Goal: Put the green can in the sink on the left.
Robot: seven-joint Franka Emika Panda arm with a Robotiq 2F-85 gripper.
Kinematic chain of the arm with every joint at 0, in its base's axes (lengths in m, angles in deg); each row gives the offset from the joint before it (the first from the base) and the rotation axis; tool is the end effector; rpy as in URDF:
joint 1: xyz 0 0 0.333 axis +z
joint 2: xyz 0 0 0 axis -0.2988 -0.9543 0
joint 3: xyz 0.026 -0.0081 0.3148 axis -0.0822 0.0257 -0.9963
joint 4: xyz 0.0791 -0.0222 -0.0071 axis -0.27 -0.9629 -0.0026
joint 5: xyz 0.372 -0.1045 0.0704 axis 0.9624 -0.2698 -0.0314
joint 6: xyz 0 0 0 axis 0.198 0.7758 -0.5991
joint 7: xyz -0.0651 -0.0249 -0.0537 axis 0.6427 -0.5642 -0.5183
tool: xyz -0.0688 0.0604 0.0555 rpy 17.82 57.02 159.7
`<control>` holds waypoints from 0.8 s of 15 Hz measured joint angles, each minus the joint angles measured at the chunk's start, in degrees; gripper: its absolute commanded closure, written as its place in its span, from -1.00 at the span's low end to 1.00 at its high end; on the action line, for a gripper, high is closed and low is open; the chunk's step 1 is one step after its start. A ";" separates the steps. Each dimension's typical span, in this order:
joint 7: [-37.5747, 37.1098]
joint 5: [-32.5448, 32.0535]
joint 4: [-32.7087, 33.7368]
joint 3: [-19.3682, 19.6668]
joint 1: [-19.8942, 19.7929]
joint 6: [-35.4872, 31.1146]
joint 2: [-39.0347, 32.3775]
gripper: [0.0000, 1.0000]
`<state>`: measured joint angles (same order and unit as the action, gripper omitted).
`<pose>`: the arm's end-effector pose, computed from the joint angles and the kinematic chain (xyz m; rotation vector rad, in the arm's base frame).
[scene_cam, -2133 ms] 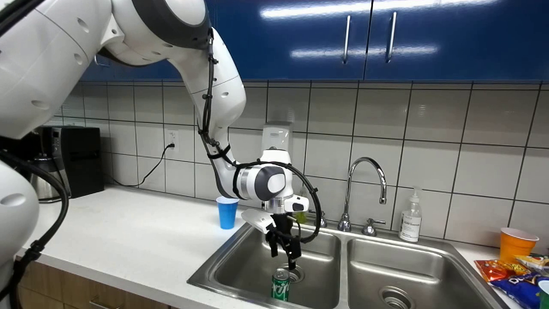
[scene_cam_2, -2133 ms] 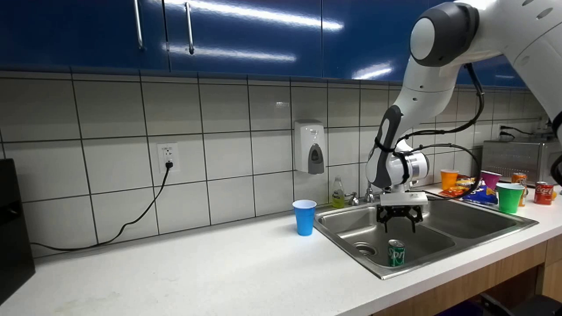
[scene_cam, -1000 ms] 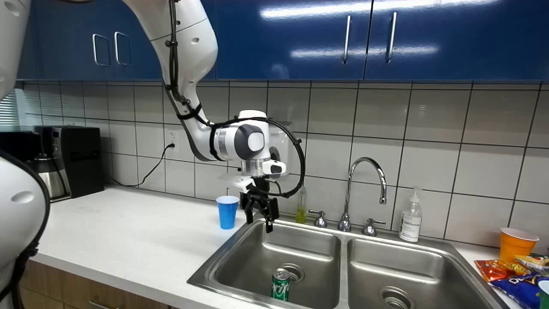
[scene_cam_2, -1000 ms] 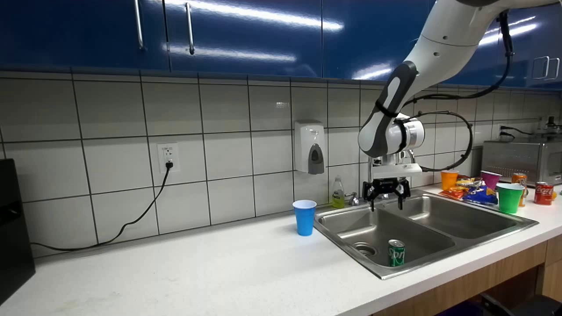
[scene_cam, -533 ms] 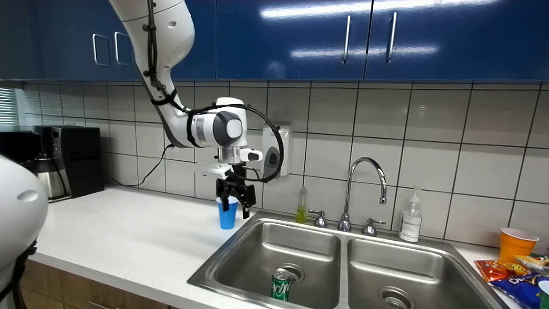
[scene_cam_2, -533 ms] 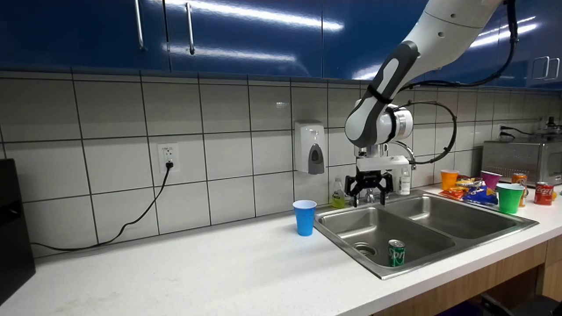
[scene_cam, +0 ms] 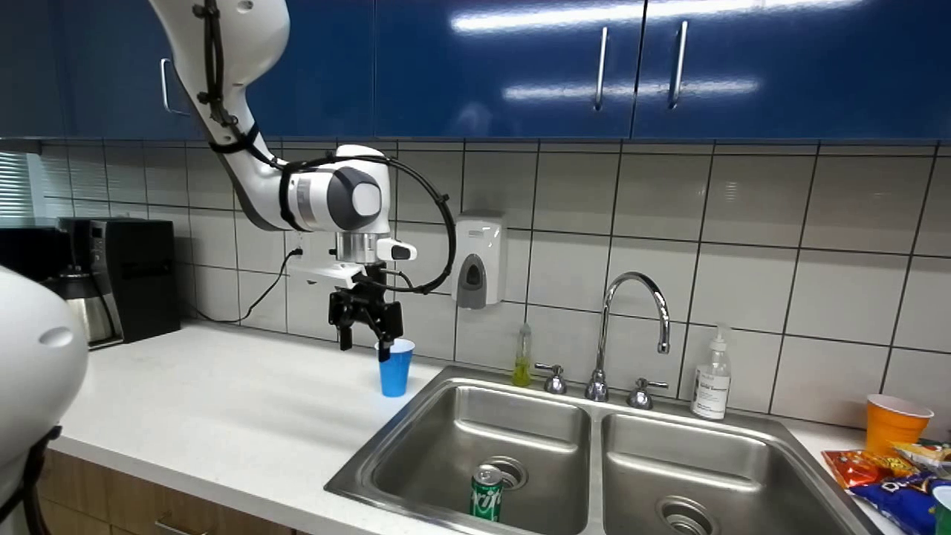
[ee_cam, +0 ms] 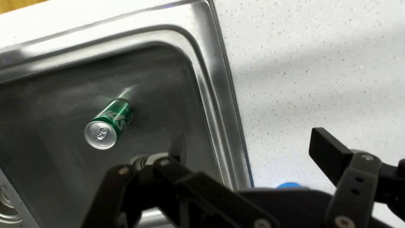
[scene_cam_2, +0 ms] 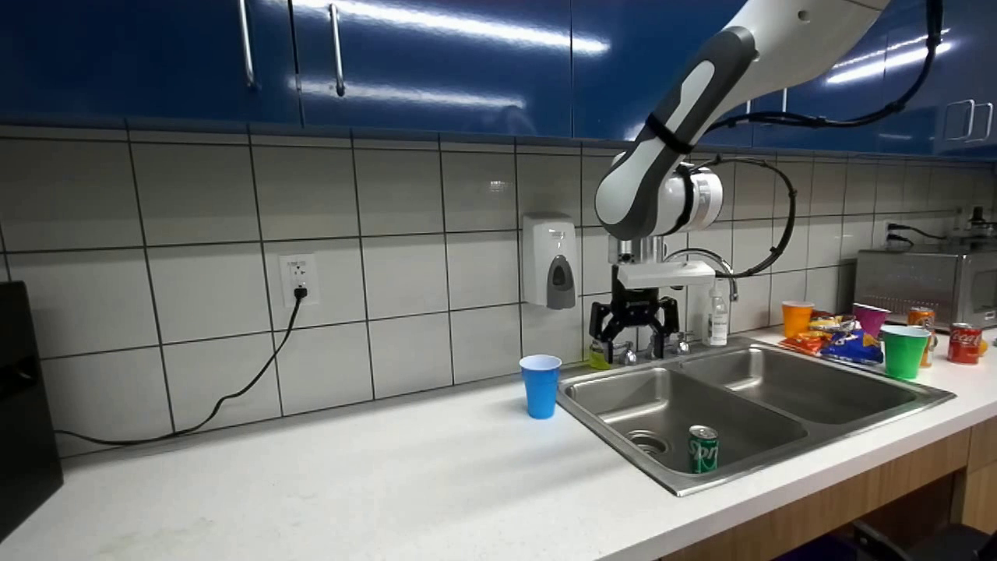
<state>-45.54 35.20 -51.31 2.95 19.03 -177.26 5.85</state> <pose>0.4901 0.0035 0.3202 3.1110 -0.2877 0.0554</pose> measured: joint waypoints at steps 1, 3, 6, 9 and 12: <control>0.38 0.39 -0.44 -0.45 0.10 0.61 0.74 -1.00; 1.21 1.02 -1.36 -1.14 0.30 1.67 2.14 -1.00; 2.59 2.16 -2.60 -1.84 0.68 3.53 4.17 -1.00; 3.47 2.69 -3.71 -2.33 1.06 5.22 6.09 -1.00; 3.94 2.88 -5.16 -2.45 1.48 6.63 8.12 -1.00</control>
<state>-41.60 38.09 -56.47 0.49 20.51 -170.63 13.97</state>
